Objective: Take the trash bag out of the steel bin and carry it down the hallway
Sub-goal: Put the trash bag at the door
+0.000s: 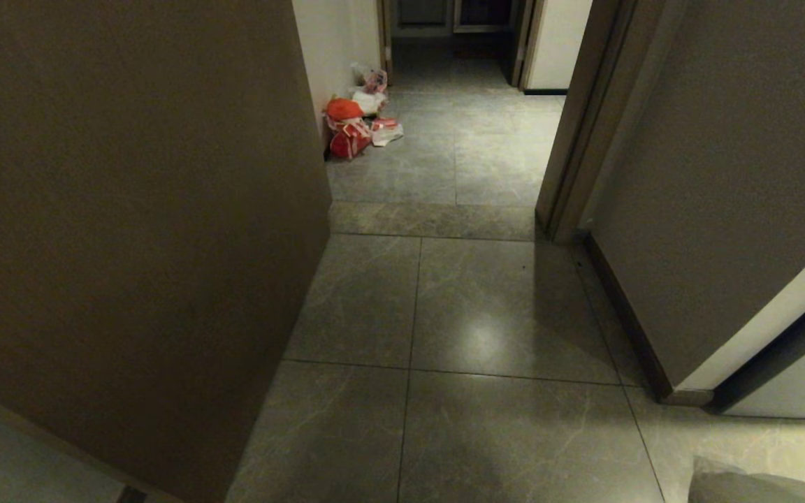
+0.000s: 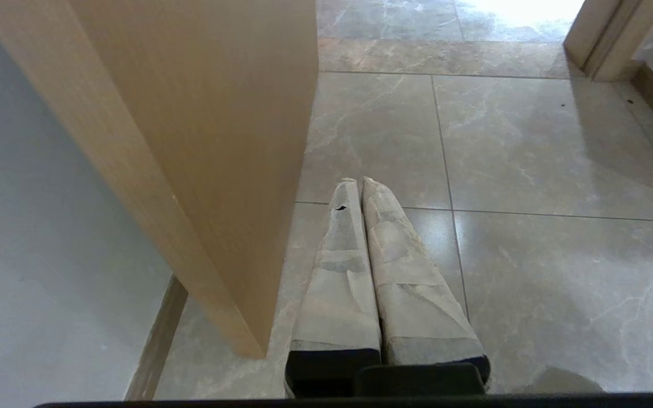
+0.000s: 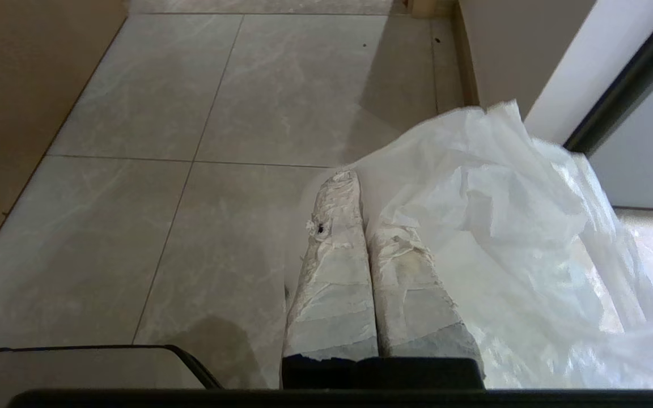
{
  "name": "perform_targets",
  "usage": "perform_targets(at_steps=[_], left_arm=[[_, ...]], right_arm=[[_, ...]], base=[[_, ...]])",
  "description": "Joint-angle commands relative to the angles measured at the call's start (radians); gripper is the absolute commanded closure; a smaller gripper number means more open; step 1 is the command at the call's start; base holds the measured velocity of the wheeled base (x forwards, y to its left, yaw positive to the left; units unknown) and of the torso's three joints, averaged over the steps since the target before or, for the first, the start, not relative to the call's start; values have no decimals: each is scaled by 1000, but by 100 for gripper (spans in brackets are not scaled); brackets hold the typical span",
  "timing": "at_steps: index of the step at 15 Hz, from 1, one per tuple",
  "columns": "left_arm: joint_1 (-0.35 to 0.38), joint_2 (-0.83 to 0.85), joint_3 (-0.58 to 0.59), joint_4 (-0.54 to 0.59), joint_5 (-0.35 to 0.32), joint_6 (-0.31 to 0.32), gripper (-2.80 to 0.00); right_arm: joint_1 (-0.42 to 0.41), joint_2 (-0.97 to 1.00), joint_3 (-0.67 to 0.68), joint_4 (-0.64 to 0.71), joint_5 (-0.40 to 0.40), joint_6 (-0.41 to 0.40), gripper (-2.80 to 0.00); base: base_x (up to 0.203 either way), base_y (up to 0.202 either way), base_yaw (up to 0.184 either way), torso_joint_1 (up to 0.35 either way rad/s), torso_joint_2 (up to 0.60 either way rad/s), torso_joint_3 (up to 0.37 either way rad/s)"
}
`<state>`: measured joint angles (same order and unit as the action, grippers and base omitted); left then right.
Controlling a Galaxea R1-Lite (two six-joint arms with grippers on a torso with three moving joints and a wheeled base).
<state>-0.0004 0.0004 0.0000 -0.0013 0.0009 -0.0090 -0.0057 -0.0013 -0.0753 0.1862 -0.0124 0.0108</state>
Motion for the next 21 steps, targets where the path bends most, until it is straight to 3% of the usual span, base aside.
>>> perform_targets(at_steps=[1,12,21], left_arm=[[-1,0,0,0,1,-2,0],[-1,0,0,0,1,0,0],[0,0,0,0,1,0,0]], right_arm=[[0,0,0,1,0,0,0],[0,0,0,1,0,0,0],[0,0,0,1,0,0,0]], base=[[0,0,0,0,0,0],[0,0,0,0,0,0],[1,-123,0,3,1,2]])
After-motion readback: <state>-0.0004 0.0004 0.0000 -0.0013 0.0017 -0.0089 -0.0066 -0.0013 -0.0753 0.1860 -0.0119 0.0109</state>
